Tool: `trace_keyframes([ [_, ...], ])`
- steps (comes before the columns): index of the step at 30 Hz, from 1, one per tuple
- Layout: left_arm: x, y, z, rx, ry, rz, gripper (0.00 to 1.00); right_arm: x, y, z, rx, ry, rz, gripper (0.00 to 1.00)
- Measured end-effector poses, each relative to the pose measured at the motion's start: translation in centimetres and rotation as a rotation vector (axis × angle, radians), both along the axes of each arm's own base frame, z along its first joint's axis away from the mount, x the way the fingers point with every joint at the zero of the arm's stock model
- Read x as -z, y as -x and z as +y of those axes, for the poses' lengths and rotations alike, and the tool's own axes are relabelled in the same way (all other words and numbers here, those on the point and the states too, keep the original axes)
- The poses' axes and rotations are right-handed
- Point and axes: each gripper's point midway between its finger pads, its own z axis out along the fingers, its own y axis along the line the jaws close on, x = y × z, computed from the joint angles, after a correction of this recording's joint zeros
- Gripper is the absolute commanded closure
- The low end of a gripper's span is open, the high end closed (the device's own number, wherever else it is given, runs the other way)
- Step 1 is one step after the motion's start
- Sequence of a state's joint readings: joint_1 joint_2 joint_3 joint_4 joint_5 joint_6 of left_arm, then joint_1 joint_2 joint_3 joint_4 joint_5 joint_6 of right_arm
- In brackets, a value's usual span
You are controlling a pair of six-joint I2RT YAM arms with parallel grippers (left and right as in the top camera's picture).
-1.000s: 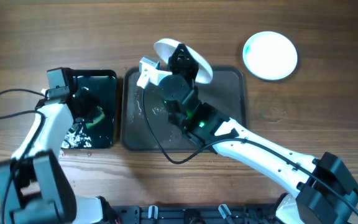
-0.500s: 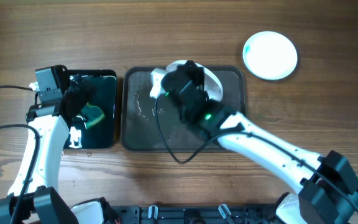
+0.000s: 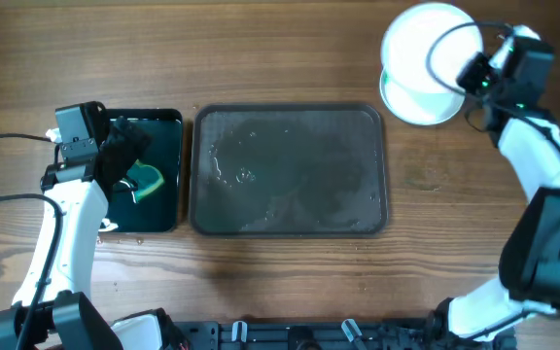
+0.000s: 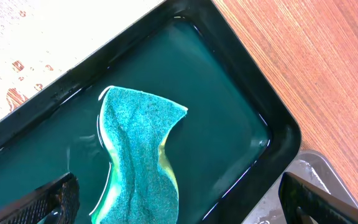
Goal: Clean dirty plates on tray and stack at the side
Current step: 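Carry the plate right and set it on the plate stack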
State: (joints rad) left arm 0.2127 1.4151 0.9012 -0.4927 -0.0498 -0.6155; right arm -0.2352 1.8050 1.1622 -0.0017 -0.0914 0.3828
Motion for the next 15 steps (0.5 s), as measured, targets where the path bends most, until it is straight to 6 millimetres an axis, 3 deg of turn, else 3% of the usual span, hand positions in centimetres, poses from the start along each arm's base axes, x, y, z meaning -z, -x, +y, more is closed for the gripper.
trace_keyframes([
  [2,0.0,0.0,0.0,0.001,0.0,0.0,0.0,2.4,0.2,-1.0,0.049,-0.063,0.039,0.77],
  [4,0.0,0.0,0.0,0.0,0.0,0.0,0.0,3.6,0.2,-0.9,0.064,-0.102,0.057,0.7],
  [5,0.0,0.0,0.0,0.001,0.0,0.0,0.0,3.8,0.1,-0.8,0.067,-0.115,0.057,0.59],
  [6,0.0,0.0,0.0,0.0,0.0,0.0,0.0,4.0,0.1,-0.6,0.066,-0.127,0.058,0.42],
  [8,0.0,0.0,0.0,0.0,0.0,0.0,0.0,4.0,0.1,-0.4,0.066,-0.14,0.058,0.28],
  [13,0.0,0.0,0.0,0.0,0.0,0.0,0.0,5.5,2.0,0.4,0.063,-0.183,0.163,0.27],
  [15,0.0,0.0,0.0,0.0,0.0,0.0,0.0,4.6,3.1,1.0,0.058,-0.19,0.193,0.26],
])
